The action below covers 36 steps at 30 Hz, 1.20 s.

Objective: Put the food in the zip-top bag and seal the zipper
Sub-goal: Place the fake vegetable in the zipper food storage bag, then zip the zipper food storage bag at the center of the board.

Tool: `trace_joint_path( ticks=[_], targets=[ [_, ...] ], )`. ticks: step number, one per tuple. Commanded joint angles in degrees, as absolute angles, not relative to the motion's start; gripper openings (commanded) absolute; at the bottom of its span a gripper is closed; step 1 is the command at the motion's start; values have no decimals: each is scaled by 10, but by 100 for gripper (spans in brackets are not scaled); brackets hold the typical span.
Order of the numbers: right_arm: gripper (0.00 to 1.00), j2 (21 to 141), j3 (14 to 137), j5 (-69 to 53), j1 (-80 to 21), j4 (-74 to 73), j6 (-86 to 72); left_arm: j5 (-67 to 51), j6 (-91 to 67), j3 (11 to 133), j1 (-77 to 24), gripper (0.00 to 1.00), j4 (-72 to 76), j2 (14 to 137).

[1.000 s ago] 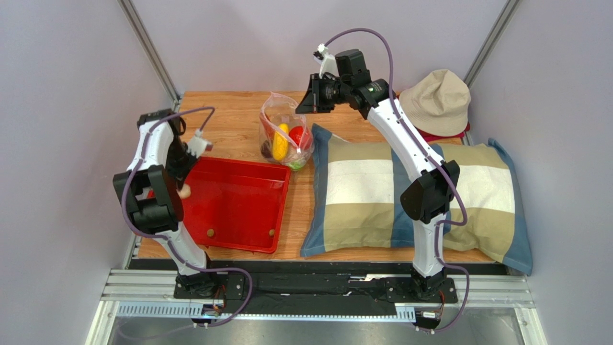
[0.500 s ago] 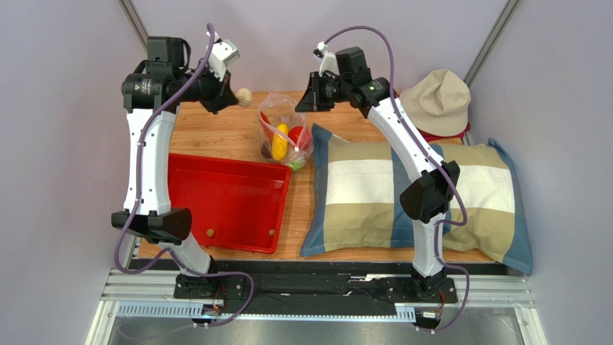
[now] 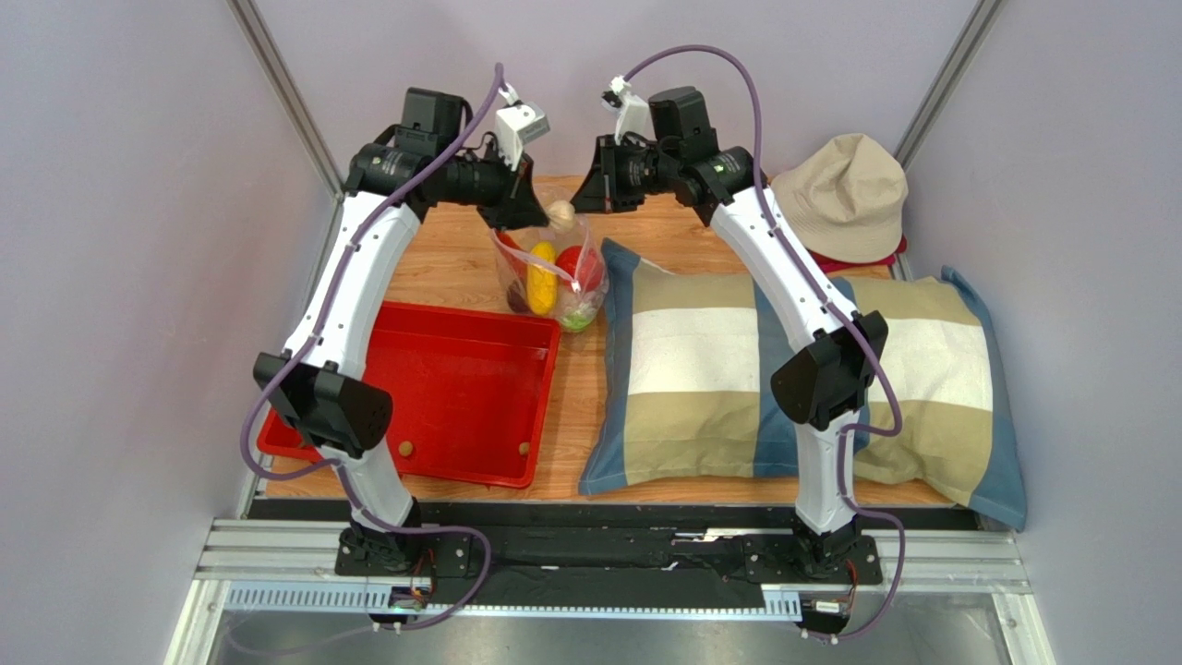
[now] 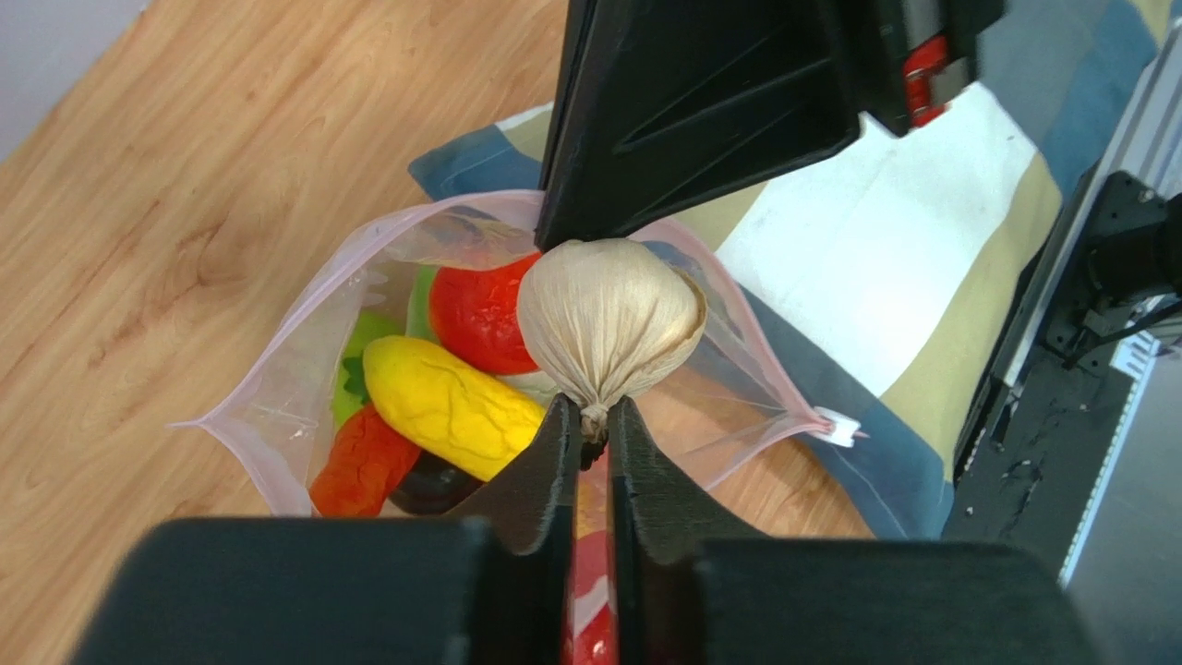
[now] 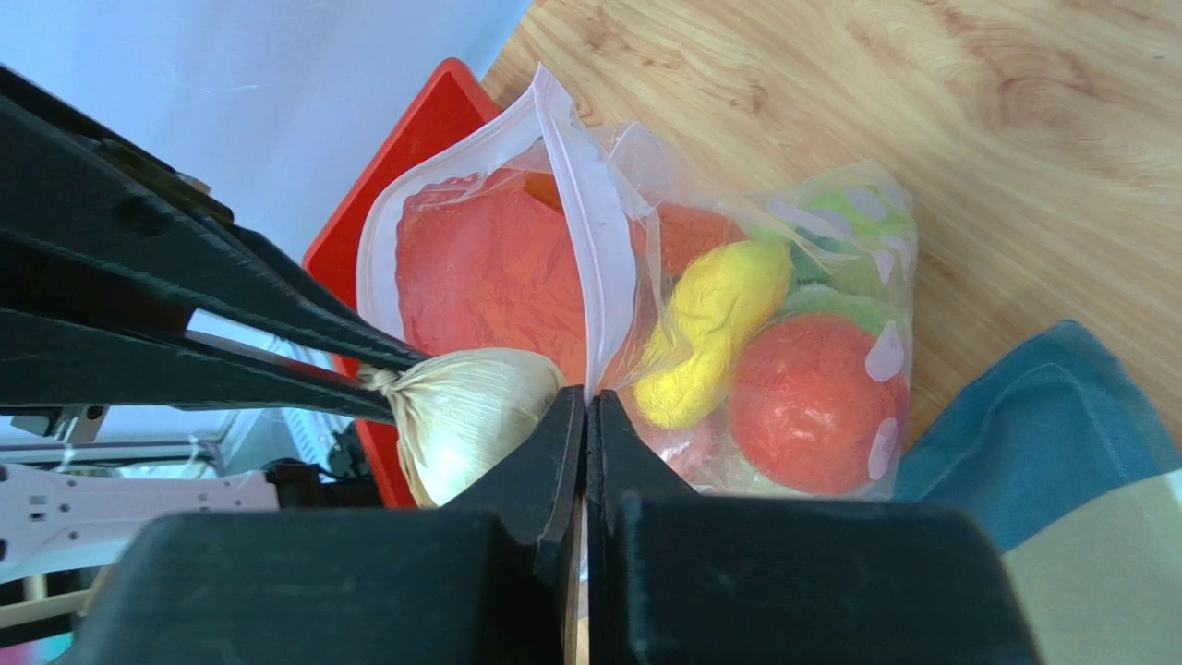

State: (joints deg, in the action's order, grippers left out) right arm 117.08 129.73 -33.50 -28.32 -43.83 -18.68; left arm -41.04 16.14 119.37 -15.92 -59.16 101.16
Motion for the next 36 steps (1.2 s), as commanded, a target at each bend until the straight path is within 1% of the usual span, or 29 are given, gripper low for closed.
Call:
trace_joint_path(
  ticks=[1, 3, 4, 7, 11, 15, 20, 24, 27, 30, 33, 36],
  targets=[
    [0, 1151, 1303, -349, -285, -399, -175, -384, 176, 1197, -162, 31, -587, 1009],
    [0, 1152, 1304, -351, -284, -396, -173, -376, 185, 1197, -162, 45, -602, 1005],
    [0, 1151, 1305, -351, -285, -396, -173, -376, 196, 1195, -162, 54, -606, 1002],
    [0, 1155, 1310, -354, -285, -388, -172, -387, 216, 1188, -162, 67, -615, 987],
    [0, 1162, 1318, -360, -285, -385, -171, -437, 290, 1159, -162, 70, -641, 958],
    [0, 1169, 1324, -370, -287, -375, -173, -517, 442, 1110, -163, 70, -654, 929],
    [0, 1173, 1328, -376, -294, -370, -172, -543, 584, 1074, -165, 70, -665, 919],
    [0, 1177, 1334, -378, -296, -369, -167, -499, 710, 1073, -184, 68, -700, 937],
    [0, 1184, 1341, -381, -298, -369, -164, -470, 758, 1068, -197, 66, -721, 952],
    [0, 1187, 1342, -381, -299, -362, -164, -456, 773, 1055, -207, 60, -710, 959],
    [0, 1190, 1343, -382, -301, -355, -163, -445, 777, 1043, -220, 40, -693, 960],
    [0, 1193, 1342, -382, -303, -345, -163, -434, 786, 1035, -232, 31, -685, 959]
  ],
)
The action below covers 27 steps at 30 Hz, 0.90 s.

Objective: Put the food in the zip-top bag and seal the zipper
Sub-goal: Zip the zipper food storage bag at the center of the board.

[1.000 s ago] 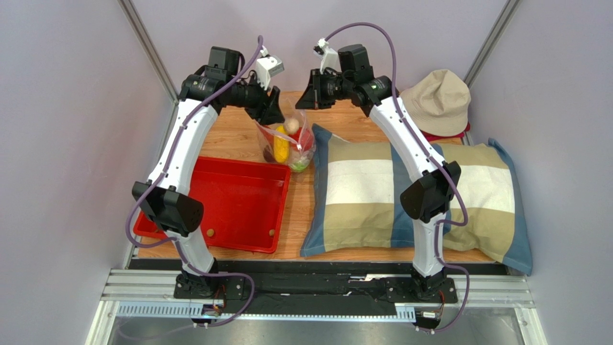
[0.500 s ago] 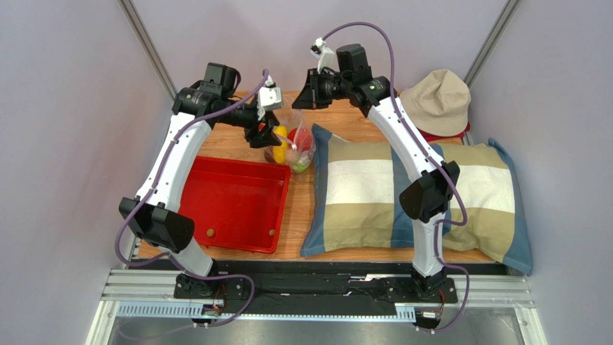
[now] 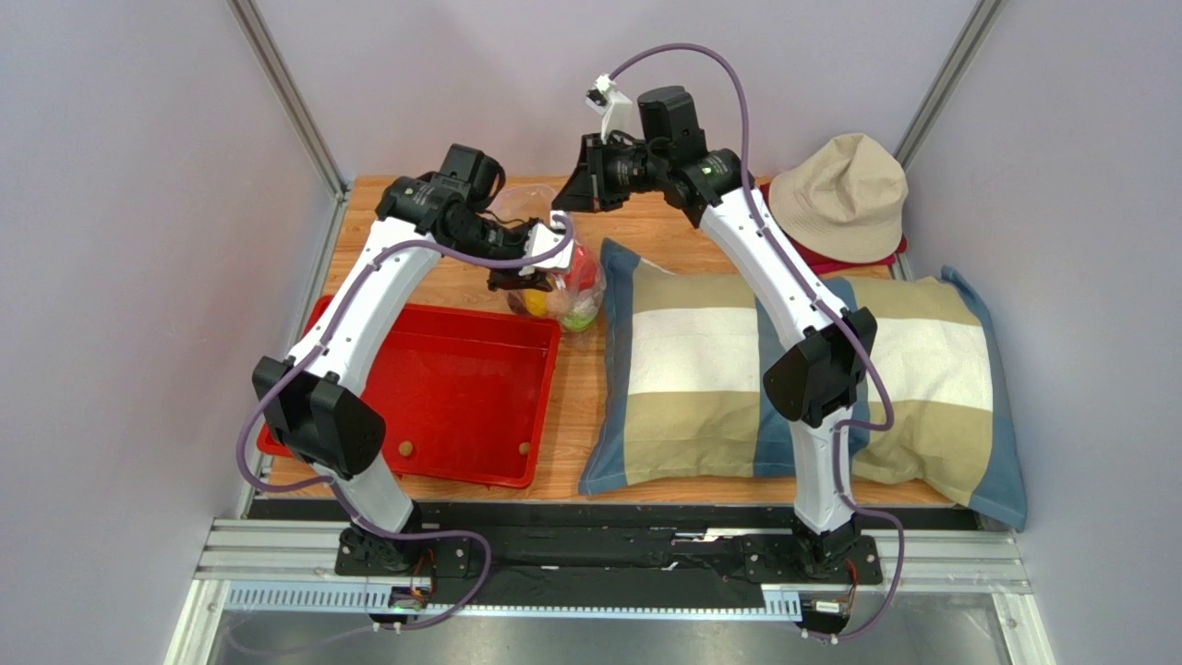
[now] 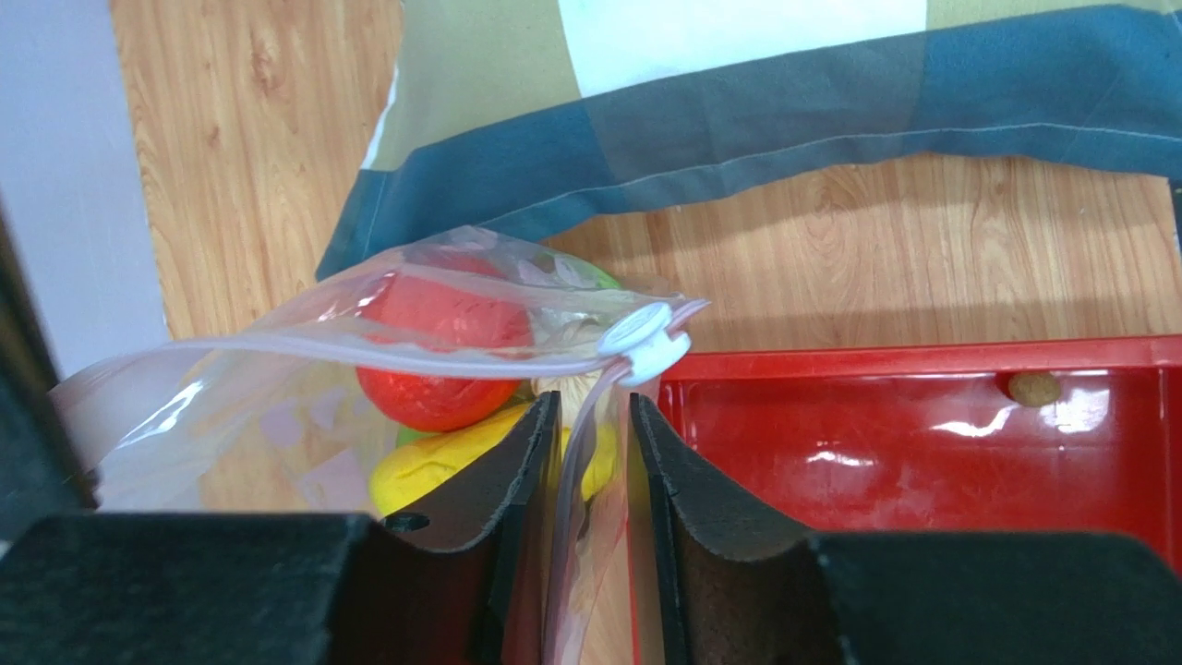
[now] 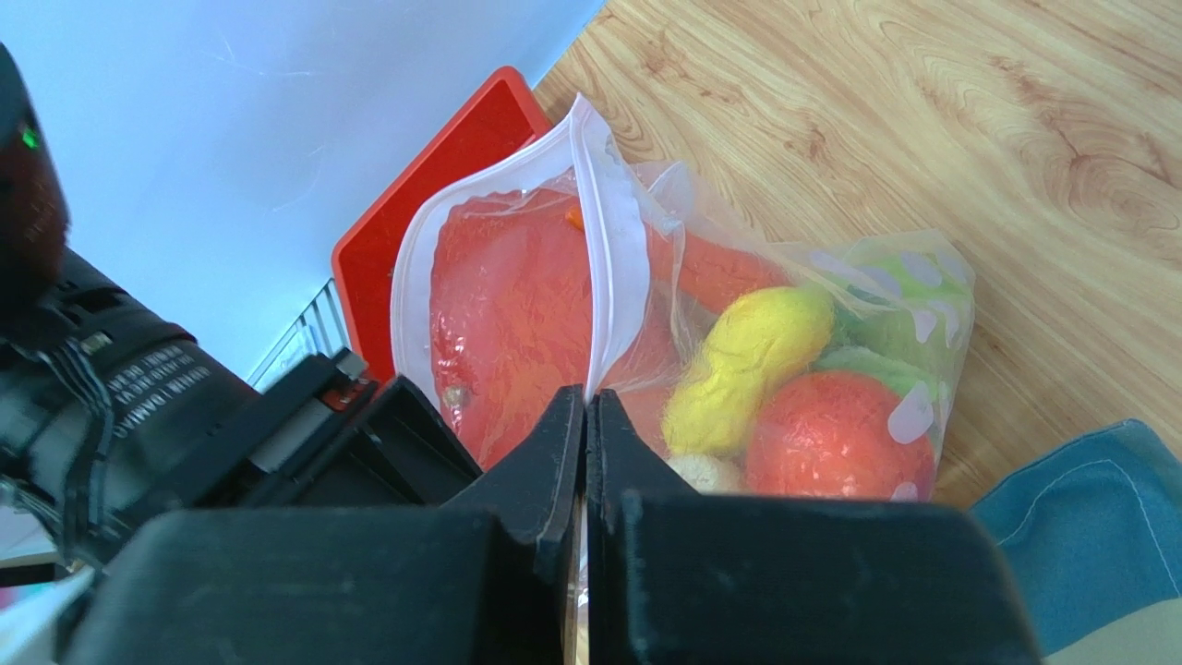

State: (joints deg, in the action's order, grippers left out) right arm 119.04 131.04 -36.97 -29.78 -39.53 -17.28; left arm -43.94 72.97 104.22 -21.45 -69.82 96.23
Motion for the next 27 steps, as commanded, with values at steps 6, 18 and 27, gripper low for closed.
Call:
trace_joint_path(
  ticks=[6, 18, 27],
  targets=[
    [0, 1188, 1338, -378, -304, -336, -156, -436, 786, 1015, -234, 12, -662, 948],
    [65, 1026, 1103, -323, -250, -281, -55, -473, 598, 985, -223, 0, -517, 950],
    [70, 839, 791, -352, -250, -106, 63, -486, 510, 974, -207, 0, -466, 943]
  ],
)
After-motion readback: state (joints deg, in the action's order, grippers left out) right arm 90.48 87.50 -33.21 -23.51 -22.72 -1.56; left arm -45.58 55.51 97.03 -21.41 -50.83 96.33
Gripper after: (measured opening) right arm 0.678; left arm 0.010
